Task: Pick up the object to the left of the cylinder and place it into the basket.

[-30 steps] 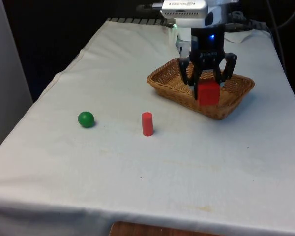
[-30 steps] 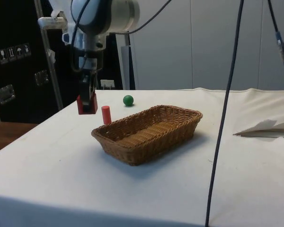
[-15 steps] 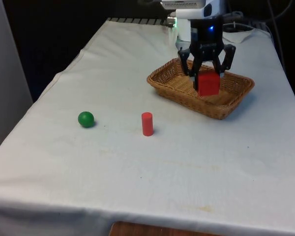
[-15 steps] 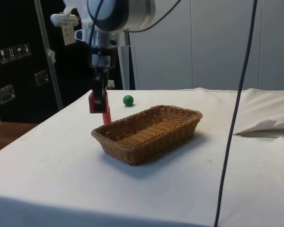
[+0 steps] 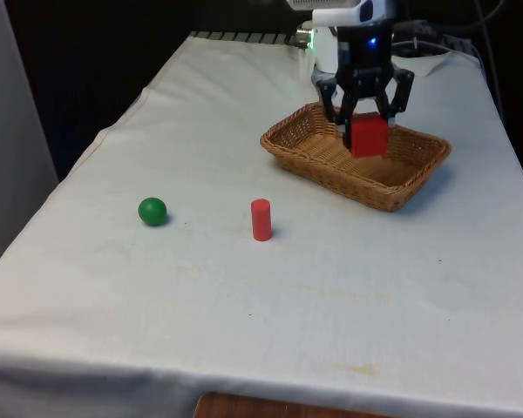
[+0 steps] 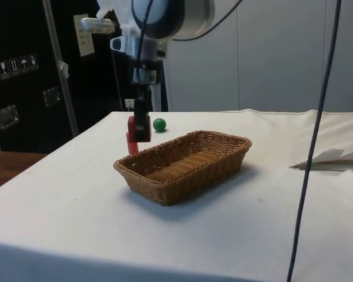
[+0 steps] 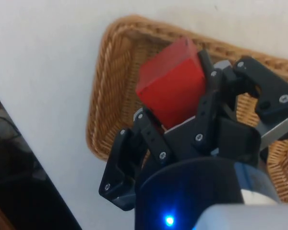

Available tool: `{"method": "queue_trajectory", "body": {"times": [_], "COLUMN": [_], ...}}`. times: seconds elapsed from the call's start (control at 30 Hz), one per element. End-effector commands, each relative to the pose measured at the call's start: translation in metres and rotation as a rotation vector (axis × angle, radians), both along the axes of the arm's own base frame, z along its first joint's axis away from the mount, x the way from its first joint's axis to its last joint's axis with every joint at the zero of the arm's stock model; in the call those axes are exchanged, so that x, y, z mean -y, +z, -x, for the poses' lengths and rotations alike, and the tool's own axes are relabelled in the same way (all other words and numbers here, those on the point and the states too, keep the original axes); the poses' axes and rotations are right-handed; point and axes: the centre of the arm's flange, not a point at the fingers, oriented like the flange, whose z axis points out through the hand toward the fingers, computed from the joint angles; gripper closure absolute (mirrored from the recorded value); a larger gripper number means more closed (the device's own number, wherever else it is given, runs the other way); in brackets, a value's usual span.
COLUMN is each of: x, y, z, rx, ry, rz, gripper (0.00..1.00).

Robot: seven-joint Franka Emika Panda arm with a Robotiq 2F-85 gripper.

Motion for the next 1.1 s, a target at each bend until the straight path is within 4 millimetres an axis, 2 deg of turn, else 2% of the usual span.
{"method": "queue_trajectory", "body": {"times": [0.0, 0.23, 0.27, 0.43, 0.57, 0.6, 0.63, 0.87, 0.9, 1.07], "x": [0.001, 0.002, 0.001, 0.003, 0.003, 0.003, 0.003, -0.003, -0.002, -0.005], "y": [-0.002, -0.008, -0.006, -0.015, -0.021, -0.017, -0.024, -0.040, -0.037, -0.058], "z": [0.007, 0.027, 0.024, 0.042, 0.049, 0.048, 0.053, 0.064, 0.064, 0.074], "rx": [0.004, -0.019, -0.020, -0.044, -0.063, -0.062, -0.070, -0.076, -0.085, -0.074], "ry": [-0.001, 0.024, 0.024, 0.044, 0.058, 0.060, 0.063, 0.067, 0.071, 0.062], "rz": [0.014, 0.023, 0.007, 0.034, 0.046, 0.027, 0.052, 0.063, 0.052, 0.078], "gripper": [0.99, 0.99, 0.99, 0.99, 0.99, 0.99, 0.99, 0.99, 0.99, 0.99]}}
